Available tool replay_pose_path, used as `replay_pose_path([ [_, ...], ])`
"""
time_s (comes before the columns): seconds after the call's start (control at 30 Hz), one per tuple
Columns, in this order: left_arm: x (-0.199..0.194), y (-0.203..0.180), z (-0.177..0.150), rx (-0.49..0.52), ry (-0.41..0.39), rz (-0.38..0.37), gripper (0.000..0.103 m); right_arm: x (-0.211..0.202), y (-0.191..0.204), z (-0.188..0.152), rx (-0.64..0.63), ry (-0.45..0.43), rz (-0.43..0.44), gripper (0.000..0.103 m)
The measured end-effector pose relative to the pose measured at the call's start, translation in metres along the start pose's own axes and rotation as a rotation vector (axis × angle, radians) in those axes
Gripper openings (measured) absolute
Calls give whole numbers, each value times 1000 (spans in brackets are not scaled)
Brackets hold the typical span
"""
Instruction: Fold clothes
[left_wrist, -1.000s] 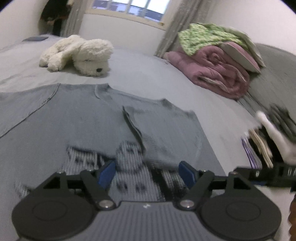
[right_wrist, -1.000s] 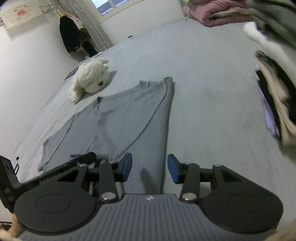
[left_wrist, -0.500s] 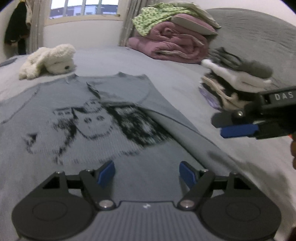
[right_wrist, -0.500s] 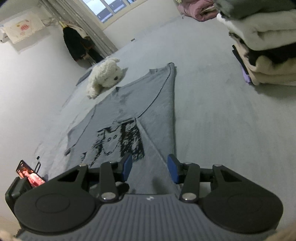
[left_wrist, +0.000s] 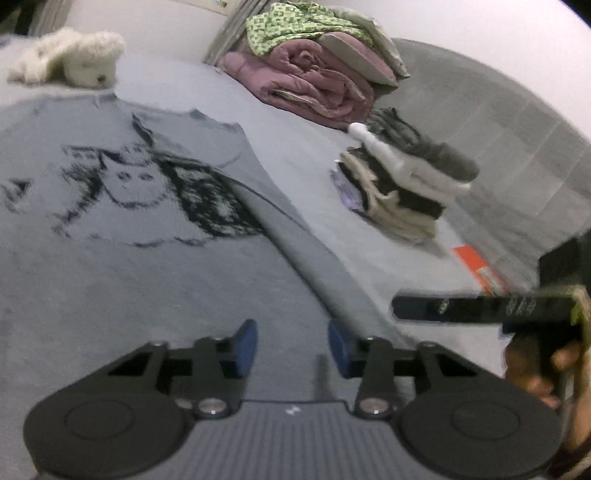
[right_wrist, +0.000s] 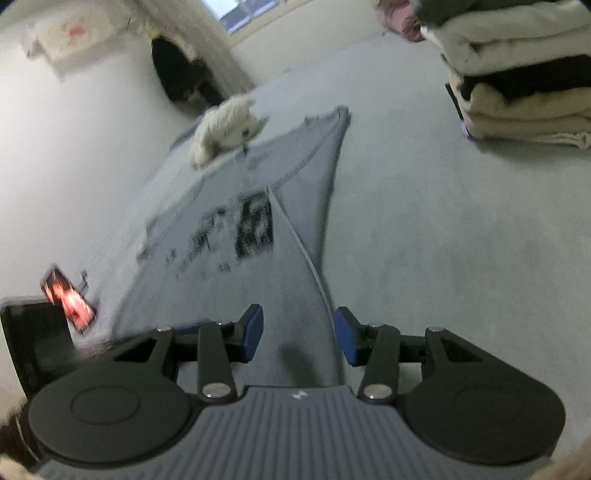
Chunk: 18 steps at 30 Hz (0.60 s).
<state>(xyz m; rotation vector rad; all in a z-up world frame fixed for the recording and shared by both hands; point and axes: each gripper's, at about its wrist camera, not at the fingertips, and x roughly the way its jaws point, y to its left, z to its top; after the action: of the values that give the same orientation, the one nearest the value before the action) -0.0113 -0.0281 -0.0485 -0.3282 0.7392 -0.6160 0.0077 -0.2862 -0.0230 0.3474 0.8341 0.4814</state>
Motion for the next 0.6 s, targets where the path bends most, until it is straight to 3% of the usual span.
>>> replay_pose_path([
  [0.07,1,2,-1,-36,11,-55,32,-1,-1,-9,-45,27,-26,47],
  [0.17,11,-11,-9,-7,52,-99,25,-4,-4,-19,-68,53,-21,42],
  [0.23,17,-17,-15,15,86,-114,18,-5,-6,-24,-71,78,5,24],
  [0.3,19,-23,-20,49,100,-124,18,-5,-6,-27,-64,107,39,12],
  [0.6,5,-31,-31,173,178,-206,18,-17,-1,-20,31,106,257,9],
])
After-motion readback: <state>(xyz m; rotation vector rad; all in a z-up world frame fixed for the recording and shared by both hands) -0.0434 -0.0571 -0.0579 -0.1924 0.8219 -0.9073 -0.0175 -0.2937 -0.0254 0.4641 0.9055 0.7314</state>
